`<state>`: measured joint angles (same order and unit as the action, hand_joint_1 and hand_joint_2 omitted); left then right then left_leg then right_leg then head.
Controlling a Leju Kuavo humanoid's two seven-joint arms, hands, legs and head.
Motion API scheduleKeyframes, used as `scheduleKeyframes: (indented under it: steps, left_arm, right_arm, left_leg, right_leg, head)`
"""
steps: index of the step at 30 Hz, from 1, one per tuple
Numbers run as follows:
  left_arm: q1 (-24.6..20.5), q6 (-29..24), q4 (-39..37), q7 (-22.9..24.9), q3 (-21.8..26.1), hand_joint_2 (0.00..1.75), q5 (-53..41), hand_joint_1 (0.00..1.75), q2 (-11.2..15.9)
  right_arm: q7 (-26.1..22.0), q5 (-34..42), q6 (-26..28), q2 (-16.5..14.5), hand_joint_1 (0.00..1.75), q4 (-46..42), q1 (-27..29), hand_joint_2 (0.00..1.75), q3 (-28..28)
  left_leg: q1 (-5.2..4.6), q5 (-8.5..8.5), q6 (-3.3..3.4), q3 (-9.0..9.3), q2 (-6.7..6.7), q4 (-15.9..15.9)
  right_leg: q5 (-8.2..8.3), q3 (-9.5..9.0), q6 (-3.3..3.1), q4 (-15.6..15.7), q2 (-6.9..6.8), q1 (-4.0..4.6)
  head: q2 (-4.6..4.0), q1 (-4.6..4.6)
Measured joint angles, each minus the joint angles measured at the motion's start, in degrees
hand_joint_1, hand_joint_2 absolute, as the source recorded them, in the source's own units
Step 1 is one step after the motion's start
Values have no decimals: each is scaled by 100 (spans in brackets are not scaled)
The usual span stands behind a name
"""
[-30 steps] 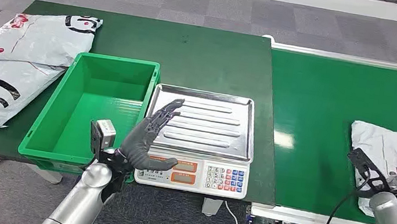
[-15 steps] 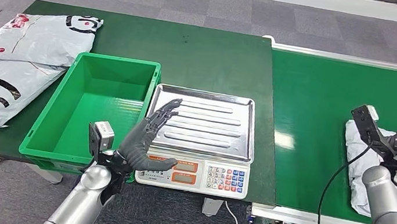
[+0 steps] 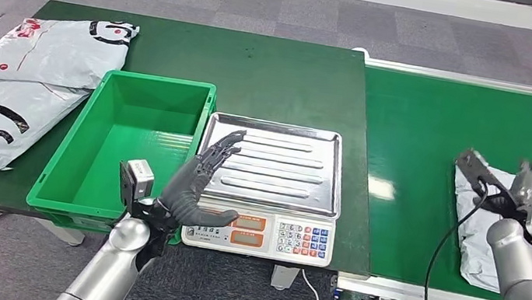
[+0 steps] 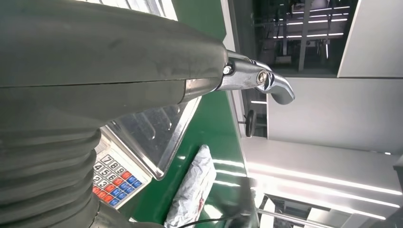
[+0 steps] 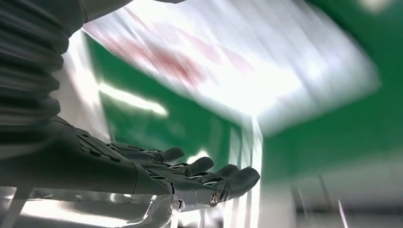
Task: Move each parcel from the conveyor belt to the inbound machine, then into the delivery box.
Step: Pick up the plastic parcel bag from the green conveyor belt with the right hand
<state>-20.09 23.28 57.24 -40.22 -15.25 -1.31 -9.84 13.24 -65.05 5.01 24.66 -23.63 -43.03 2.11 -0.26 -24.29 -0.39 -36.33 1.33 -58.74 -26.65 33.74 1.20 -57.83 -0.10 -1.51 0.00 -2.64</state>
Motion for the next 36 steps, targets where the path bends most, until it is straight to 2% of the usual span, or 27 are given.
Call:
scheduleKeyframes:
  steps: [2,4,12,18,24,27,31,33,36]
  left_arm:
    - [-36,19,-44,0,-1,175,0,0,-21]
    - [-50,18,-70,0,-1,175,1,0,-29]
    - [-110,-33,-157,0,-1,175,2,0,-22]
    - [-116,-94,-206,0,-1,175,2,0,5]
    - [-119,-114,-221,0,-1,175,2,0,38]
    - [-122,-114,-231,0,-1,175,2,0,45]
    - [-122,-114,-232,0,-1,175,2,0,49]
    - [-122,-114,-237,0,-1,175,2,0,49]
    - [-123,-114,-248,0,-1,175,2,0,49]
  right_arm:
    - [174,-23,-707,69,0,184,156,175,-1]
    - [216,-10,-873,89,0,289,322,175,-1]
    - [335,-35,-801,16,0,404,545,175,-1]
    - [272,-149,-561,-133,0,315,720,175,-1]
    - [225,-220,-568,-235,3,168,1034,175,-1]
    - [191,-230,-668,-257,29,65,1167,175,-1]
    - [180,-227,-919,-293,39,-29,1250,175,-1]
    - [180,-231,-989,-308,57,-48,1270,175,-1]
    - [181,-236,-1024,-328,146,-64,1281,175,-1]
  left_leg:
    - [-2,0,1,-2,5,0]
    - [-3,-2,1,-4,-3,0]
    - [-1,-4,3,-1,-18,3]
    - [0,-1,0,-1,-13,4]
    - [-2,-2,1,-3,-8,3]
    - [-2,-2,1,-2,-8,3]
    - [0,-2,1,2,-12,3]
    - [0,-2,1,3,-11,3]
    - [0,-1,1,4,-11,2]
  right_leg:
    - [0,-3,0,0,-3,-1]
    - [0,1,0,0,7,-1]
    - [0,5,0,0,22,0]
    - [0,1,0,-1,19,1]
    - [0,2,1,0,15,-1]
    - [-1,1,1,0,13,-1]
    - [0,0,1,0,16,0]
    - [0,-2,1,0,16,0]
    - [0,-5,1,0,15,0]
  head:
    - [0,1]
    - [0,2]
    - [0,-1]
    - [0,0]
    - [0,-1]
    - [0,0]
    - [0,-1]
    - [0,-1]
    - [0,-1]
